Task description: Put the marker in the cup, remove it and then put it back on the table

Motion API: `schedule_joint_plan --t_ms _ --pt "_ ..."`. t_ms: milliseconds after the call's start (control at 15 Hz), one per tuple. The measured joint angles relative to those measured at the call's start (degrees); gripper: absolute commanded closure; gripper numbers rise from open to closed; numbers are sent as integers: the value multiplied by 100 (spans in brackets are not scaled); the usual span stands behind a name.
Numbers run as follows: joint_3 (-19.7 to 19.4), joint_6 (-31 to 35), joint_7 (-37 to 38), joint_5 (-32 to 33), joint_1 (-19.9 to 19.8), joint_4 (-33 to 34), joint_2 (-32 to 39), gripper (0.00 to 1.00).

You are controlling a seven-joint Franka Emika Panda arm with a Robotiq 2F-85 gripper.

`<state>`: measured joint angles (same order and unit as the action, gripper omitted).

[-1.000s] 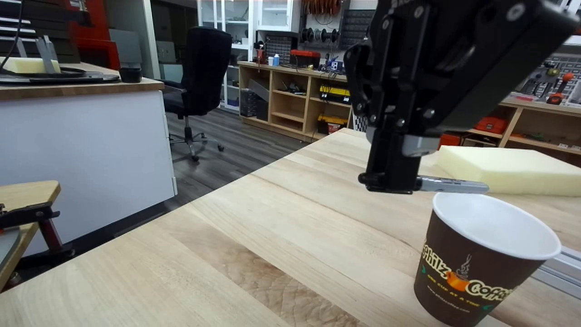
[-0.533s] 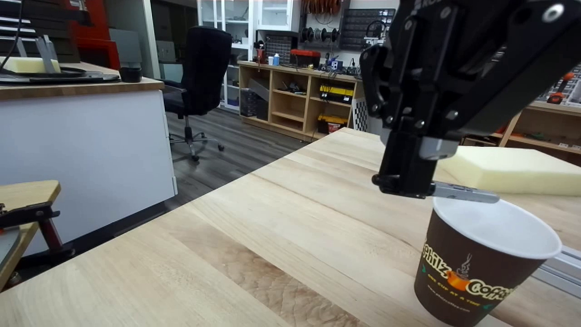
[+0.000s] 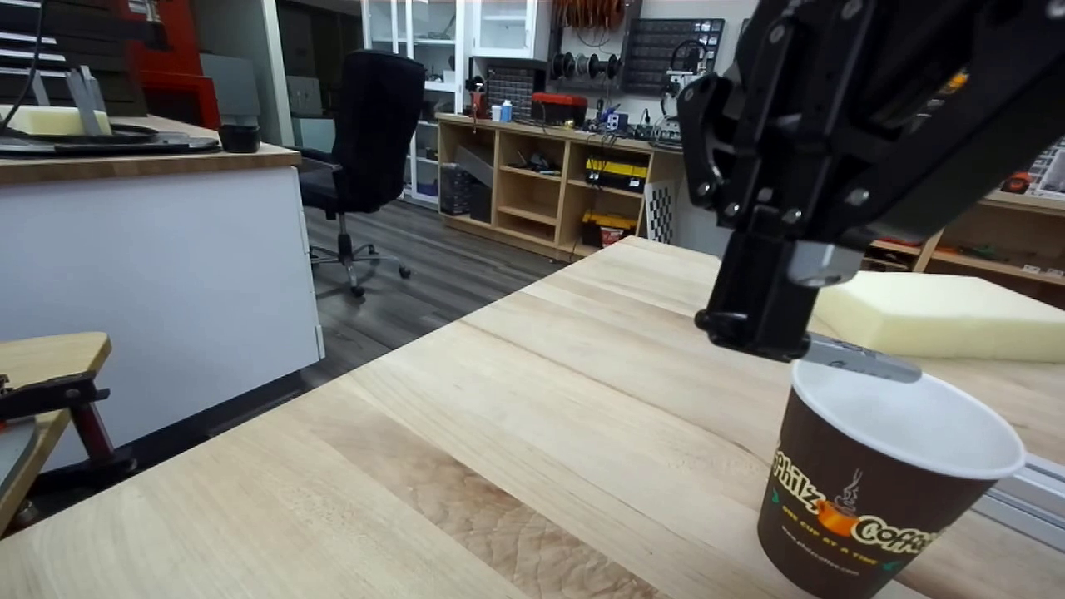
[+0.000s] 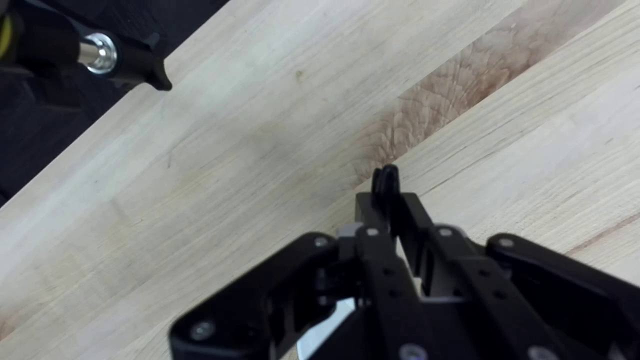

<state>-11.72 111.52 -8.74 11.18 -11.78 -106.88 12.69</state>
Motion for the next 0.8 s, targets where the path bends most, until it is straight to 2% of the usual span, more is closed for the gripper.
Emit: schedule_joint_plan --t_ms 800 --pt "10 -713 -187 -196 -44 729 521 96"
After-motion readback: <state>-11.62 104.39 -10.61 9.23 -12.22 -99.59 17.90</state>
